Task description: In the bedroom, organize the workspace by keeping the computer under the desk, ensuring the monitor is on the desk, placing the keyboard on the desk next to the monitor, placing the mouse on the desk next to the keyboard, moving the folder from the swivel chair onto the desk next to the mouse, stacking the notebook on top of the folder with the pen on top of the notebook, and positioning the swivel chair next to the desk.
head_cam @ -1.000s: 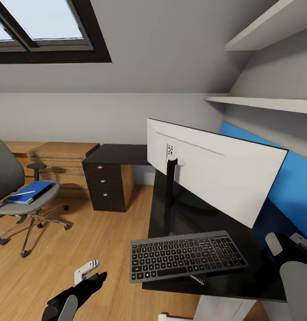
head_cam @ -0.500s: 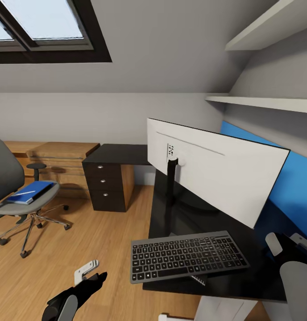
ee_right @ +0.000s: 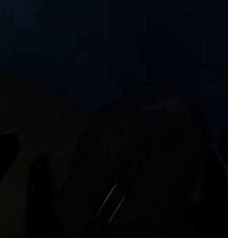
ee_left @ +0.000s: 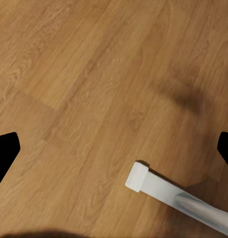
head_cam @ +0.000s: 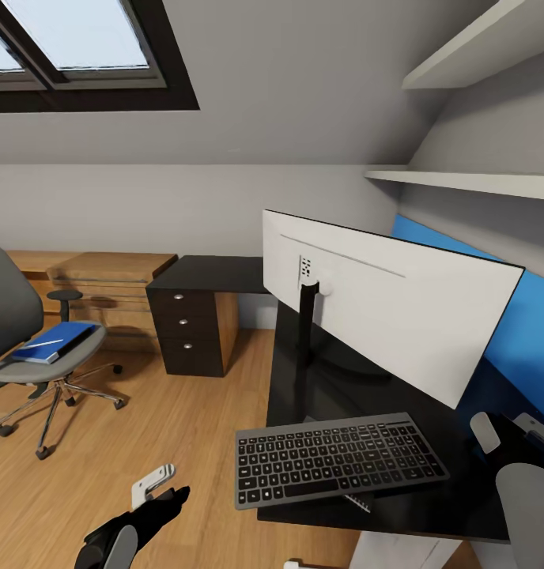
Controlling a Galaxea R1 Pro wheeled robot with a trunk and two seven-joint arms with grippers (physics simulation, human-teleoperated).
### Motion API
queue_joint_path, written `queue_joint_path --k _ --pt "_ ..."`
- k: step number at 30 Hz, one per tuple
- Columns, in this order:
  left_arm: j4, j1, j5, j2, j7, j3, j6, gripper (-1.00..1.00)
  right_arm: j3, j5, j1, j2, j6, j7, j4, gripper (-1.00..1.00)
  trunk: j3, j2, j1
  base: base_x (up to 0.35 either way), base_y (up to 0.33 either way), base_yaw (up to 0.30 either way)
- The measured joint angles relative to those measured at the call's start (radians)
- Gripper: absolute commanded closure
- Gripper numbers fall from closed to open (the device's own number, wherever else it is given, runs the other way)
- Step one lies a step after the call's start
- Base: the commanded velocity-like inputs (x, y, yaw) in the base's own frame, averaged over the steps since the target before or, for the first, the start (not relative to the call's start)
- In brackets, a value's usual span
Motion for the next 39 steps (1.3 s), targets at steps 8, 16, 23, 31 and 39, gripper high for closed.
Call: queue_joint_path --k 8,16,23,31,39 --pt "0.0 0.0 0.0 -0.001 0.0 0.0 0.0 -1.0 0.0 0.0 0.0 0.0 0.0 0.0 0.0 -1.0 0.0 0.0 0.0 0.0 0.0 0.0" --pt "-0.001 0.0 0.001 -0.001 0.0 0.001 0.0 -1.0 0.002 0.007 0.0 0.0 0.001 -0.001 -0.001 -1.0 -0.009 -0.021 0.011 0.0 0.0 0.0" --pt "-0.001 0.0 0.002 -0.002 0.0 0.0 0.0 -1.0 0.002 0.008 0.0 0.0 0.002 -0.002 -0.001 1.0 -0.009 -0.021 0.011 0.0 0.0 0.0" --pt "-0.001 0.0 0.002 -0.002 -0.001 0.0 0.0 -1.0 0.002 0.006 0.0 0.0 0.001 -0.001 -0.001 1.0 -0.009 -0.021 0.011 0.0 0.0 0.0" --pt "-0.003 0.0 0.002 -0.002 -0.002 -0.001 0.0 -1.0 0.002 0.007 0.0 0.0 0.002 -0.001 -0.001 1.0 -0.009 -0.021 0.011 0.0 0.0 0.0"
